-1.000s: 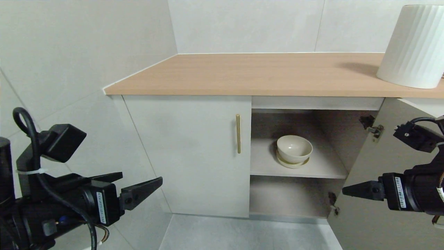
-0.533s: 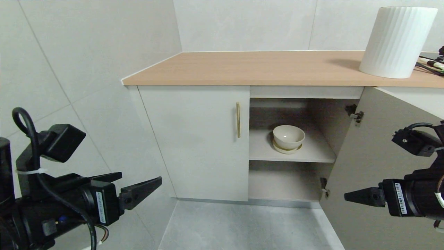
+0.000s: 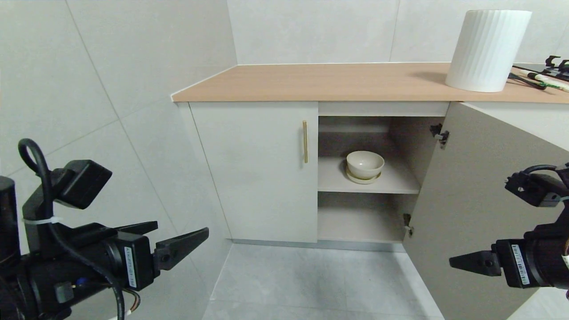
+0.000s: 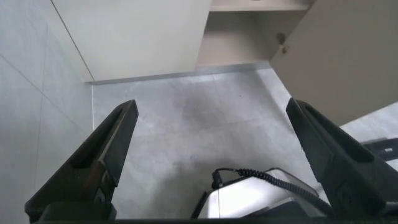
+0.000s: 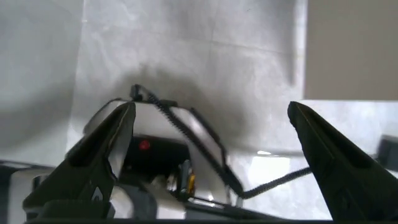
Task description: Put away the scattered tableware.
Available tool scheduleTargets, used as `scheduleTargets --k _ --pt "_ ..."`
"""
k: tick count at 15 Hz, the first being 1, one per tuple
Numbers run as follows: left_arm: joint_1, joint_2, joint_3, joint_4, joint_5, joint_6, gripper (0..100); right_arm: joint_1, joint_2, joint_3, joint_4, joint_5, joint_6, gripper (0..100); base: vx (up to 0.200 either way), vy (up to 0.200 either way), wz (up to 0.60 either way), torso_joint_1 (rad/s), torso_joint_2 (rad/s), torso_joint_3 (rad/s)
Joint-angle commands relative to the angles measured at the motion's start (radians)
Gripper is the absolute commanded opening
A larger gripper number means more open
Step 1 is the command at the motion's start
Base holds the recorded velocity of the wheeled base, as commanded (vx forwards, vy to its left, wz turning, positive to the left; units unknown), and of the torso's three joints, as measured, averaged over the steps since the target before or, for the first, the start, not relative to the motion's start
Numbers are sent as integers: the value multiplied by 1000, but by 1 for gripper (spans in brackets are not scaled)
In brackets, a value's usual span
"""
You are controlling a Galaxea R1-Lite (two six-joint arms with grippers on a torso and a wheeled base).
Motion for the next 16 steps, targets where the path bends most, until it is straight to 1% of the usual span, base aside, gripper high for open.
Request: scheduleTargets --k 1,3,6,8,9,10,14,16 --pt "0 3 0 -1 0 0 100 0 -26 -3 19 -5 -8 100 0 0 0 0 0 0" --pt "0 3 1 -1 0 0 100 0 -43 -12 65 -26 -11 100 0 0 0 0 0 0" --pt "0 3 1 -1 0 1 100 0 -52 -4 72 -77 -28 100 0 0 0 0 0 0" --pt "0 3 4 -1 2 18 100 -2 -63 -11 128 -97 -33 100 0 -200 0 2 0 2" --pt "0 1 4 -1 2 24 100 -3 -73 -9 161 -98 -59 100 0 -200 0 -7 -2 17" --pt "0 1 6 -1 2 26 100 -5 -84 -9 187 -98 -88 100 0 -200 0 2 2 7" --pt "0 3 9 -1 2 26 100 -6 -89 -11 292 -103 -114 100 0 -200 0 7 5 -1" --pt "0 3 9 -1 2 26 100 -6 -92 -11 345 -136 -134 100 0 -200 0 5 0 -2"
